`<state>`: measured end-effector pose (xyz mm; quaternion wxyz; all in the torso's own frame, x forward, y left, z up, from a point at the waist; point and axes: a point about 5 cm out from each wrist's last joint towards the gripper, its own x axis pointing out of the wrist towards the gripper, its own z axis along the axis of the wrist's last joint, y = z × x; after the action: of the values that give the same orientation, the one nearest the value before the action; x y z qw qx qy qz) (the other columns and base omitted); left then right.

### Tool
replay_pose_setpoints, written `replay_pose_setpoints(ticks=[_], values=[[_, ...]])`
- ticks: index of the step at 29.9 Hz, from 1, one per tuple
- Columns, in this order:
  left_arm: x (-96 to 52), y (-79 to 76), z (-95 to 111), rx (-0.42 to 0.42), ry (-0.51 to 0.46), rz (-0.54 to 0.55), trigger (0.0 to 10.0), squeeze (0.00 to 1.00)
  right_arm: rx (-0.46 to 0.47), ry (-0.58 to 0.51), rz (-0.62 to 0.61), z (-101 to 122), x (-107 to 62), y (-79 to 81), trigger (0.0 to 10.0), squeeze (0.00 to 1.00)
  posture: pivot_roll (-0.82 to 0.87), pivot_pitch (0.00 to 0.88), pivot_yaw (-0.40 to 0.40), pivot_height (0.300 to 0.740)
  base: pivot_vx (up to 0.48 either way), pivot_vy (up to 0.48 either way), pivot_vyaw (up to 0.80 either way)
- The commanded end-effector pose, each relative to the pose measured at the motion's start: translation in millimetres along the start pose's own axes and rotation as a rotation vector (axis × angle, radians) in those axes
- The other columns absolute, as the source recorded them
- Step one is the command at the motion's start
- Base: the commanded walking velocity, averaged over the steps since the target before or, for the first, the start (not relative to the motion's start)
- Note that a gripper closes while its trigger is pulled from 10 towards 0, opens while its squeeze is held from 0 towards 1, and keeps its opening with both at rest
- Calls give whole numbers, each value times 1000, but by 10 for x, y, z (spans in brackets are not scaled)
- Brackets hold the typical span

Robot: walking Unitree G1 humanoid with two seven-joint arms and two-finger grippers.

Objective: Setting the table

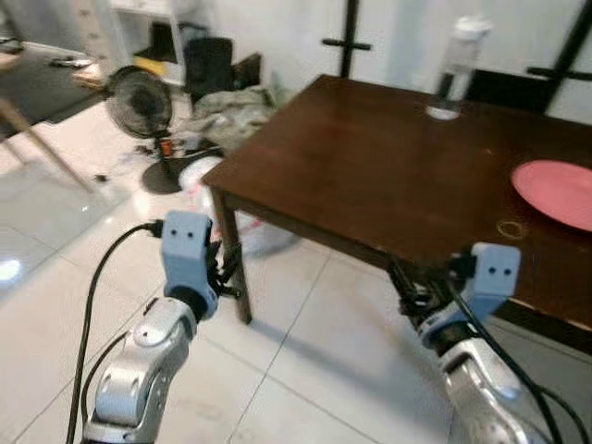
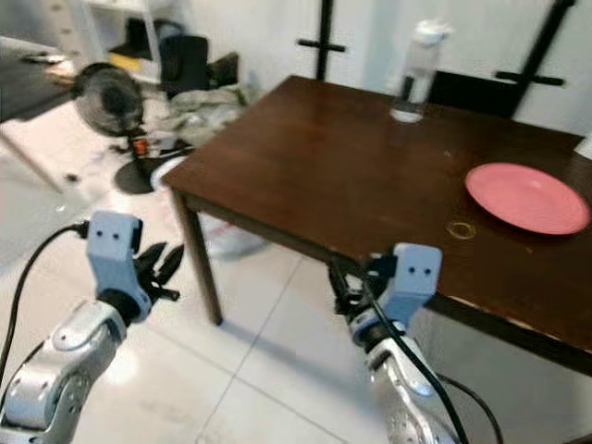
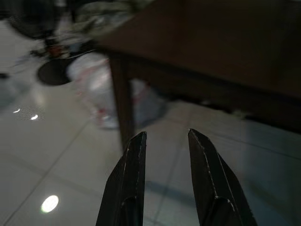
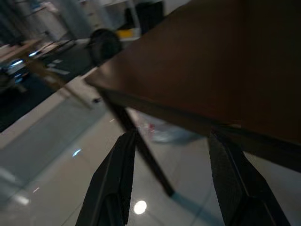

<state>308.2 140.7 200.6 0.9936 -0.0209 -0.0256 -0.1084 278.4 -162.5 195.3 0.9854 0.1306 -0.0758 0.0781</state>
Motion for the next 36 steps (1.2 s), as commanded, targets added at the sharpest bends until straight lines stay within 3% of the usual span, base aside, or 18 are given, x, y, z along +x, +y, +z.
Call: replay_pose_setpoints(ticks=[1, 22, 26, 36], values=[[-7, 10, -78, -5, 37, 11, 10000, 0, 3, 20, -11, -38, -37, -28, 10000, 0, 17, 110, 106, 740, 0, 0, 788], [31, 115, -25, 52, -1, 105, 10000, 0, 9, 14, -10, -27, -31, -18, 10000, 0, 20, 119, 107, 740, 0, 0, 787], [60, 242, -2, 86, -17, 209, 10000, 0, 13, -3, -10, -8, -27, -4, 10000, 0, 21, 119, 106, 740, 480, 0, 298], [75, 248, 17, 83, -25, 217, 10000, 0, 20, -20, -6, 8, -17, 23, 10000, 0, 24, 120, 107, 740, 480, 0, 0]])
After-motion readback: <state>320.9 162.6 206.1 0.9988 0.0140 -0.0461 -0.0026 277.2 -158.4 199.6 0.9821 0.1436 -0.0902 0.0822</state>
